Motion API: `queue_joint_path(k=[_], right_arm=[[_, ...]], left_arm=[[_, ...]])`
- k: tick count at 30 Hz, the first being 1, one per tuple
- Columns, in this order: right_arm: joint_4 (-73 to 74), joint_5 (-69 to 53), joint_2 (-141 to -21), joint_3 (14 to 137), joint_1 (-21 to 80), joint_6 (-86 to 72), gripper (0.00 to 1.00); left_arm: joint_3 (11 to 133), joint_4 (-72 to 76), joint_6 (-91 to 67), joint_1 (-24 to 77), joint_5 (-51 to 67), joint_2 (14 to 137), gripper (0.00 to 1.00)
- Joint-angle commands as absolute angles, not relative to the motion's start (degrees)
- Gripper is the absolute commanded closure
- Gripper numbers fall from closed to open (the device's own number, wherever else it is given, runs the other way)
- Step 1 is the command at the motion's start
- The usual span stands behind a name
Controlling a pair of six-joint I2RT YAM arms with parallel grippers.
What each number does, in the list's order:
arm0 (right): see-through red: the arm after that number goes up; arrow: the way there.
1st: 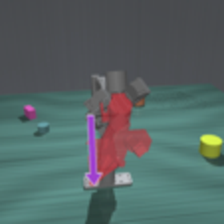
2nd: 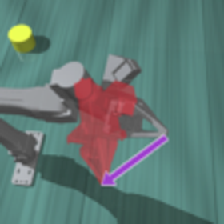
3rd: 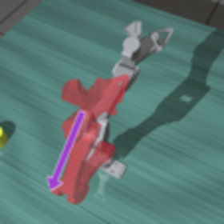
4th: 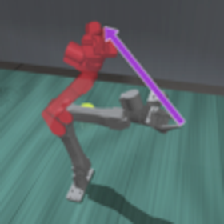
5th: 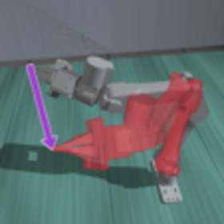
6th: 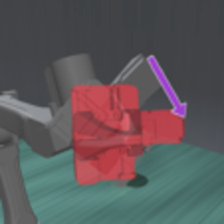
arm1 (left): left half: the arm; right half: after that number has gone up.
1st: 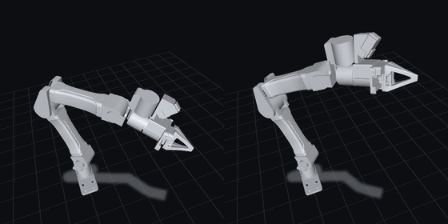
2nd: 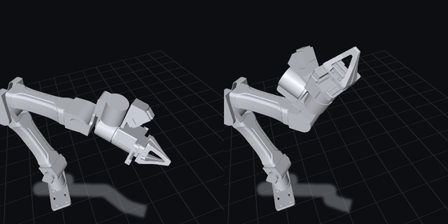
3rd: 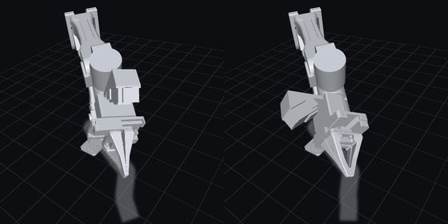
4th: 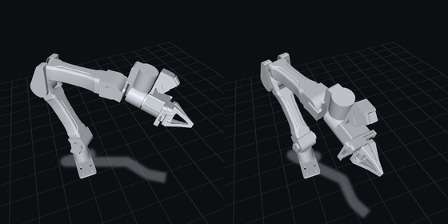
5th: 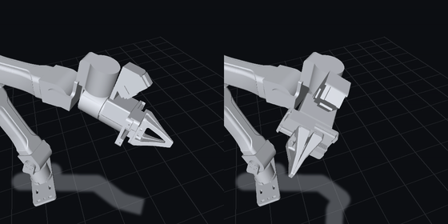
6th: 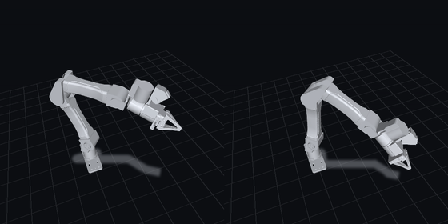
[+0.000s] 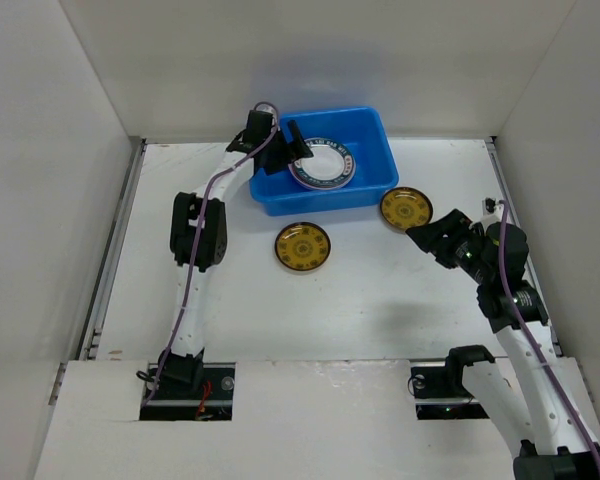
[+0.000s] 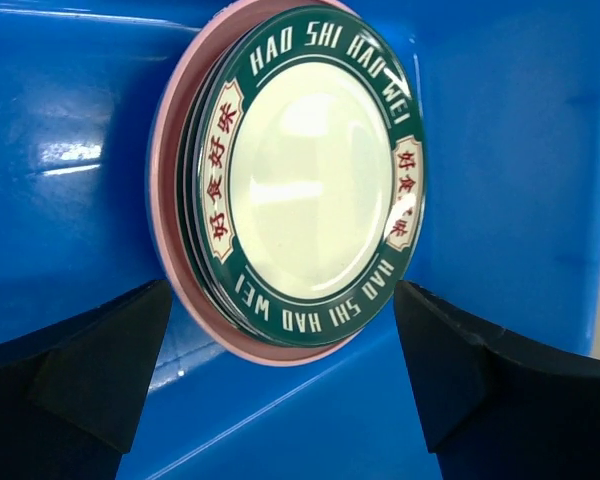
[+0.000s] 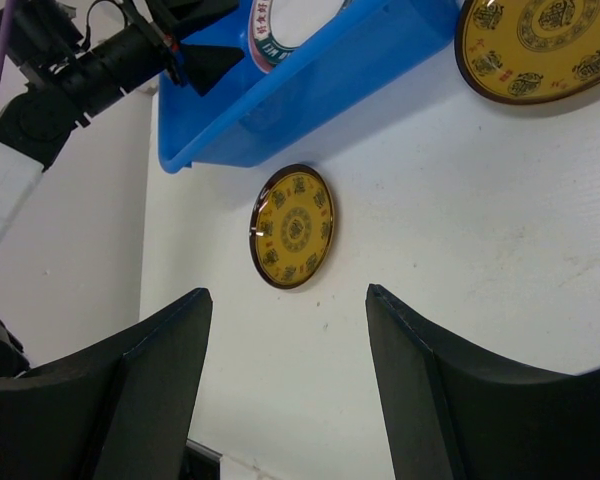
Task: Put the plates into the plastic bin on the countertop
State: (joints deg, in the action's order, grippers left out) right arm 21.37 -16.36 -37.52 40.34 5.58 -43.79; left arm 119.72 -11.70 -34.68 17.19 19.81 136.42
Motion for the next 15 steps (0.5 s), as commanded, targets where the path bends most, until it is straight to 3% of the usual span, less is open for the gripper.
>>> queue_joint_path(k=[1, 9, 15], right_arm=[[17.6, -16.8, -37.4, 40.4, 5.6, -44.2, 0.31], [13.5, -16.8, -41.0, 41.3, 7.3, -45.5, 0.31], [9.7, -16.0, -45.3, 41.7, 11.5, -46.5, 0.31]], left_arm=[[121.7, -13.4, -29.0, 18.3, 16.2, 128.8, 0.03], [113.7, -14.8, -20.7, 18.8, 8.4, 113.0, 0.00], [97.9, -14.8, -21.3, 18.1, 4.3, 96.3, 0.00]])
